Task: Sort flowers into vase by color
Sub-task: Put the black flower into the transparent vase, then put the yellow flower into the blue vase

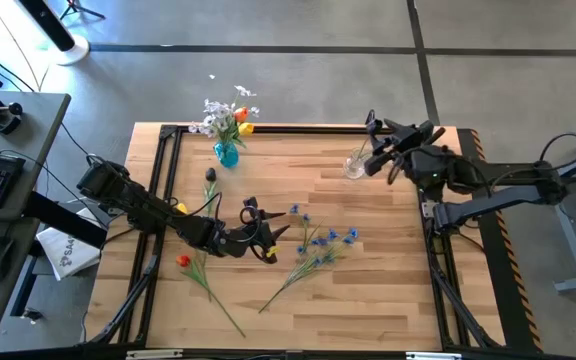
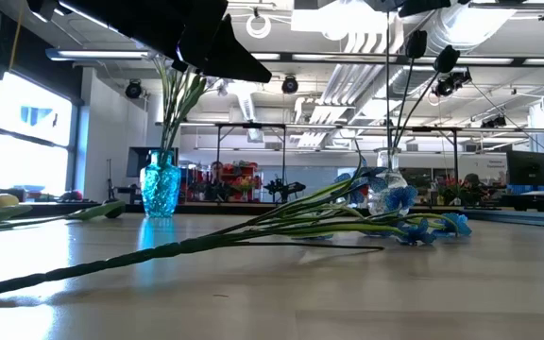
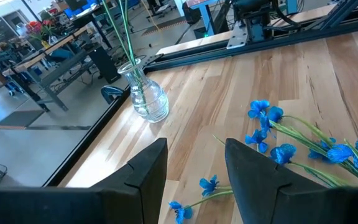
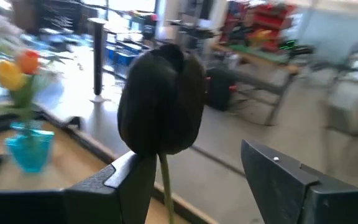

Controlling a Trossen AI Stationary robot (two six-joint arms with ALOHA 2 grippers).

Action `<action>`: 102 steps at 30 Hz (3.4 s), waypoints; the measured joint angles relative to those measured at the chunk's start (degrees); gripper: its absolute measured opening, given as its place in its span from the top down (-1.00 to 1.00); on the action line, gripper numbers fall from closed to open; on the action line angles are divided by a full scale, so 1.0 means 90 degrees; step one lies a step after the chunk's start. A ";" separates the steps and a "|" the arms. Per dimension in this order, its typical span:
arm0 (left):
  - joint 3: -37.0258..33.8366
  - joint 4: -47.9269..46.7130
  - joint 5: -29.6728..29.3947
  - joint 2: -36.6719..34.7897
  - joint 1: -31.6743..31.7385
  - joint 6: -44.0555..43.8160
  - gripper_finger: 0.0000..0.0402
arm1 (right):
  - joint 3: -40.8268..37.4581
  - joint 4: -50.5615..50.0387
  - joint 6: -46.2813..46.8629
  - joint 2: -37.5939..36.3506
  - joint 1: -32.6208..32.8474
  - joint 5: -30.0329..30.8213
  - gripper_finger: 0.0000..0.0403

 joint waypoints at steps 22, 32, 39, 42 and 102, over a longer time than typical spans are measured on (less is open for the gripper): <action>0.0000 -0.0042 0.0000 0.0000 0.0010 -0.0103 0.25 | 0.0003 -0.1490 0.1121 -0.0516 -0.1301 -0.1903 -0.37; -0.0002 -0.0045 0.0002 0.0000 0.0010 -0.0146 0.25 | 0.0005 -0.1383 0.1176 -0.1036 -0.1344 -0.1824 -0.60; 0.0000 -0.0047 0.0002 0.0000 0.0010 -0.0147 0.25 | 0.0005 -0.0694 0.1135 -0.1218 -0.0924 -0.2783 -0.60; -0.0002 -0.0047 0.0000 0.0000 0.0012 -0.0148 0.25 | 0.0008 -0.0230 0.0965 -0.0964 -0.0429 -0.3125 -0.60; 0.2054 -0.2678 0.1997 0.2025 -0.1518 -0.4758 0.26 | -0.1950 -0.1691 0.5679 0.3077 0.4747 -0.2303 -0.60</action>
